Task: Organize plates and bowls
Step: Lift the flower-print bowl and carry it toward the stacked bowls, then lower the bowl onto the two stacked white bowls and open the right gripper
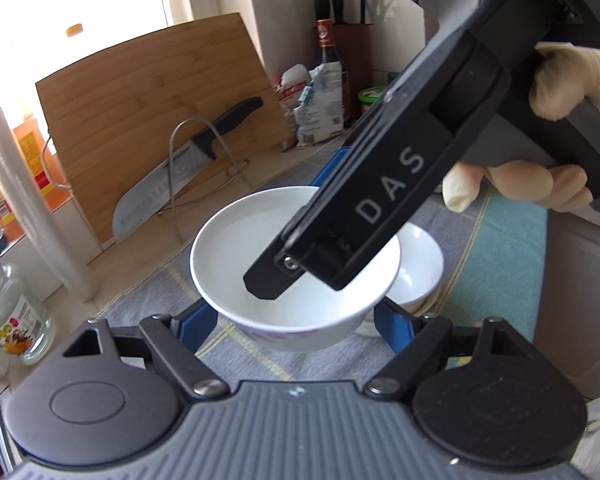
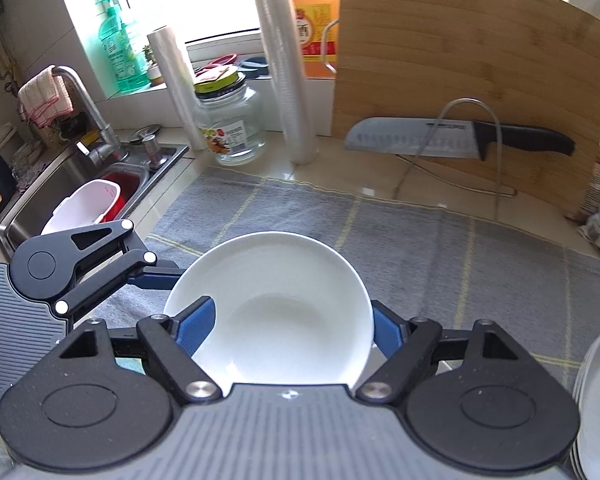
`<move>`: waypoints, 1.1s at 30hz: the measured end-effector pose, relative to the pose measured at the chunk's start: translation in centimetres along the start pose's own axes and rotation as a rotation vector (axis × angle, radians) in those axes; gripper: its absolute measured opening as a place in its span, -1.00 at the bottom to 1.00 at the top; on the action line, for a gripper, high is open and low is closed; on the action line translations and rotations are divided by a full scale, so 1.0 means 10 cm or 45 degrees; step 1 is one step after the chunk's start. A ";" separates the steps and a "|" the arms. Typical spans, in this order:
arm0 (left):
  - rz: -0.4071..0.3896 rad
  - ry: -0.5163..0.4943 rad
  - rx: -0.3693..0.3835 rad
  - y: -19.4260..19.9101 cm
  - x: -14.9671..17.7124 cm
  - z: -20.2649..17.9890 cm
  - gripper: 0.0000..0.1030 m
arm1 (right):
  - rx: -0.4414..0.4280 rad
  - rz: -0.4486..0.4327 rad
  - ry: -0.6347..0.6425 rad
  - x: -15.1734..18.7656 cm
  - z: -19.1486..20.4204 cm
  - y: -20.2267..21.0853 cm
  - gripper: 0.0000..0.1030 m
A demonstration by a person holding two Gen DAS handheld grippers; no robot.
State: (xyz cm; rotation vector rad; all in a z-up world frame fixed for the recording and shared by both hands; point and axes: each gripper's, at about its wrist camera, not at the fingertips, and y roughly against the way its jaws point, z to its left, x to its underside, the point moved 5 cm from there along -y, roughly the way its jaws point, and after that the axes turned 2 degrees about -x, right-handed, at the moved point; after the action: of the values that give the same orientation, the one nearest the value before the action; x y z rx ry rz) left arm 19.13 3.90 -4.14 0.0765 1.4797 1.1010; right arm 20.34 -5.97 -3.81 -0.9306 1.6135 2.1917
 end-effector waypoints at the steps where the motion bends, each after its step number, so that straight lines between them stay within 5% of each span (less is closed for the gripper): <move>1: -0.002 0.000 0.011 -0.02 -0.02 -0.03 0.64 | 0.009 -0.003 -0.005 0.02 -0.03 0.03 0.67; 19: 0.016 -0.029 0.160 -0.44 -0.25 -0.44 0.64 | 0.126 -0.016 -0.131 0.37 -0.59 0.30 0.67; 33: 0.099 -0.010 0.187 -0.60 -0.18 -0.50 0.64 | 0.099 0.009 -0.185 0.48 -0.73 0.17 0.67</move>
State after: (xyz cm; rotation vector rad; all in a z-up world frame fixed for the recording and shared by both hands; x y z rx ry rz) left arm 18.82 -3.36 -7.59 0.2424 1.5596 1.0513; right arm 18.23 -14.06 -6.83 -0.7273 1.6227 2.1307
